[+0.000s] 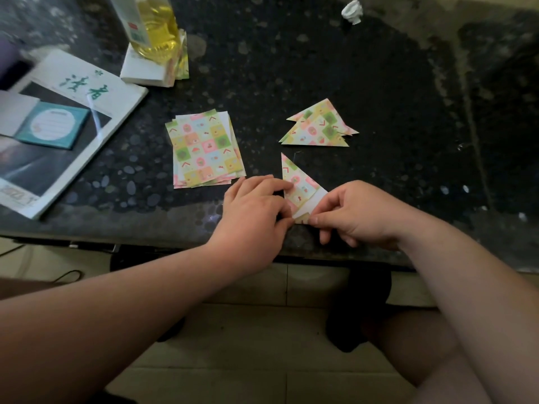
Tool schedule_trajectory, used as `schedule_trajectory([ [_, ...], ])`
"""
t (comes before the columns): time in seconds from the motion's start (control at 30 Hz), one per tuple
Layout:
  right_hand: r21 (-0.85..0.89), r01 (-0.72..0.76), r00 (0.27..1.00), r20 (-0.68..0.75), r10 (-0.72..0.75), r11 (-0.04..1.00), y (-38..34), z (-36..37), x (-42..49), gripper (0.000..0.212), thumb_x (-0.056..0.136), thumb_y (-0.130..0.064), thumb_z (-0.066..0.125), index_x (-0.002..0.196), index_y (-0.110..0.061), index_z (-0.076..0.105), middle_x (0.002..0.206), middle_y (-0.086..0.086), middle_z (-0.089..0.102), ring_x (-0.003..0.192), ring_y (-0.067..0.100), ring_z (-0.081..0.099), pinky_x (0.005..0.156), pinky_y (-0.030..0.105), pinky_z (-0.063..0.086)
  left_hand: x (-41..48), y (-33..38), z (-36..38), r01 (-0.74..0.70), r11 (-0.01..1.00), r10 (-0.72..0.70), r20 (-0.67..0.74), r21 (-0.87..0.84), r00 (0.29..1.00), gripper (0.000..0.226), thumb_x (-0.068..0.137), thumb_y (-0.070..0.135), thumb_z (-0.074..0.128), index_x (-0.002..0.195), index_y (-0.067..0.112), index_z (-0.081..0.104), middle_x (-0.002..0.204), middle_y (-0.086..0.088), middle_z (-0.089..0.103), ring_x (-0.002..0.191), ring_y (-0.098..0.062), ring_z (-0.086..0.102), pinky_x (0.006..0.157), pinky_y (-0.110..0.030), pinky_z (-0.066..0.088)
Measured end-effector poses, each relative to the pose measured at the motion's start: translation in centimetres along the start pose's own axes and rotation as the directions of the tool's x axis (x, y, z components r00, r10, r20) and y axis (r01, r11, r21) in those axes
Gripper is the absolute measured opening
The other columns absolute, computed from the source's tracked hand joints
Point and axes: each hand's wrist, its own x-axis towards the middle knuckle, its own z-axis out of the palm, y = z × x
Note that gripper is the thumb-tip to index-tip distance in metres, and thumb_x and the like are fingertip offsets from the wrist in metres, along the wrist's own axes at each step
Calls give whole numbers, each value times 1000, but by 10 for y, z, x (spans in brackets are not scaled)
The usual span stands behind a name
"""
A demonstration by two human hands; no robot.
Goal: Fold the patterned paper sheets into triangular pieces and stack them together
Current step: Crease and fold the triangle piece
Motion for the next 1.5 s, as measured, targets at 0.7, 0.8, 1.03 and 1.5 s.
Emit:
schedule_trajectory([
  [0.7,-80,6,1000,-25,-8,997,-7,9,-3,9,96,-22,72,93,-13,71,72,0,77,48,13,63,56,24,50,-2,-33,-14,-313,937,296,127,154,947,47,100,54,38,140,42,59,160,14,39,153,-13,26,121,-35,12],
  [0.8,-76,37,999,-17,-38,996,0,9,-2,6,91,-12,76,89,-11,71,68,4,75,45,13,62,48,22,45,-4,-25,-10,-265,958,257,87,109,963,38,96,51,57,130,40,68,157,11,45,152,-15,29,122,-38,14],
  [1.03,-76,36,997,-62,-41,996,2,8,-1,11,96,-24,72,88,-16,72,67,4,75,40,14,54,45,23,42,-2,-24,1,-207,976,210,-40,63,977,29,91,47,61,111,36,78,143,9,61,140,-21,48,113,-38,25],
  [1.5,157,-22,979,-194,53,987,-4,19,4,16,95,-24,72,88,-9,74,58,2,70,36,11,44,40,17,39,-6,-25,-4,-184,982,184,-8,-44,983,30,94,48,63,118,34,75,151,12,52,150,-11,32,125,-38,14],
])
